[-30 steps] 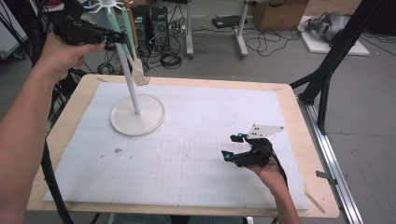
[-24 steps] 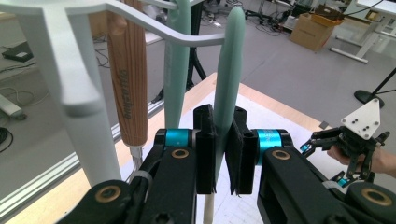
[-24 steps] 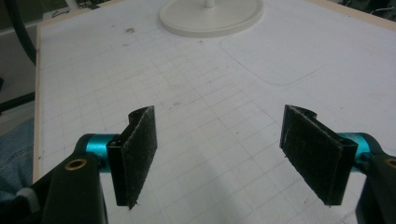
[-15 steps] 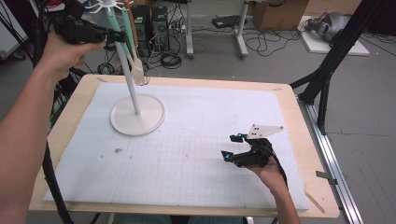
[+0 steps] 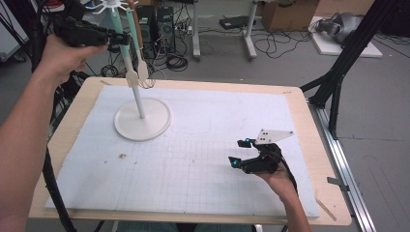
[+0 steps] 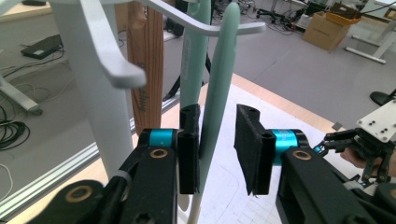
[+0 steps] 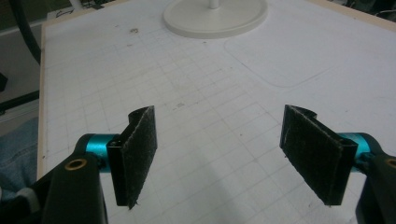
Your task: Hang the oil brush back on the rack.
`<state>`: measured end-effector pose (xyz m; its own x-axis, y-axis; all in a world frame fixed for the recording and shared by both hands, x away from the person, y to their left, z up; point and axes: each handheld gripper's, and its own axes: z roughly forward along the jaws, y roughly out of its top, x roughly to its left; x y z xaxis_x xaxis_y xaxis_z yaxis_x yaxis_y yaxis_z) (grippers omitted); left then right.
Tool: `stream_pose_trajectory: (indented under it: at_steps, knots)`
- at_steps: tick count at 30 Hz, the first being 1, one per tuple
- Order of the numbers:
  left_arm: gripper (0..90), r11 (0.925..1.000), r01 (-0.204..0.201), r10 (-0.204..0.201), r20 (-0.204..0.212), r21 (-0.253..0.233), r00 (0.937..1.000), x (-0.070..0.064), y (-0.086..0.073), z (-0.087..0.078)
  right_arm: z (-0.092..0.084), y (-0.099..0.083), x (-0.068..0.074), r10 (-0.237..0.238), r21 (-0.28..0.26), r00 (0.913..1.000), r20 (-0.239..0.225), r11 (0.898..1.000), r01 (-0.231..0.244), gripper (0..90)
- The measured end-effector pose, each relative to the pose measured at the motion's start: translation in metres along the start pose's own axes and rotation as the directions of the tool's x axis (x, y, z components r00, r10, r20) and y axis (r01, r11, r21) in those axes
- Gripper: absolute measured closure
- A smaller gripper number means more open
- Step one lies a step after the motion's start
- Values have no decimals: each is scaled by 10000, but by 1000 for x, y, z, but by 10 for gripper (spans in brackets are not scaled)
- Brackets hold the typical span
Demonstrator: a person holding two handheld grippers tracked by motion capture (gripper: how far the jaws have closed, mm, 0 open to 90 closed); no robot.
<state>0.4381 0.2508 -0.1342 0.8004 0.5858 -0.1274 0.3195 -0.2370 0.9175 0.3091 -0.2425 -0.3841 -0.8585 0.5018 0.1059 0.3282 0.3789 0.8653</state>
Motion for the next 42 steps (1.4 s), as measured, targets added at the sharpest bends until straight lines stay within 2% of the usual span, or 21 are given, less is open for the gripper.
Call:
stream_pose_trajectory:
  at_steps: [13, 25, 33, 42]
  knots:
    - [605, 10000, -16, 15, -172, -57, 9999, -2, -8, -7, -4, -1, -2, 47, -136, 9999, 117, 9999, -45, 259]
    - [521, 9997, -241, 235, -611, -93, 9979, -12, -16, -17, -8, -3, -3, 124, -366, 9993, 356, 9993, -111, 249]
    - [455, 9997, -137, 121, -722, -215, 9973, -13, -27, -25, -12, -5, -3, 264, -560, 9980, 567, 9982, -232, 239]
    - [381, 9996, -85, 64, -772, -270, 9970, -17, -35, -25, -12, -4, -4, 283, -596, 9971, 700, 9979, -242, 224]
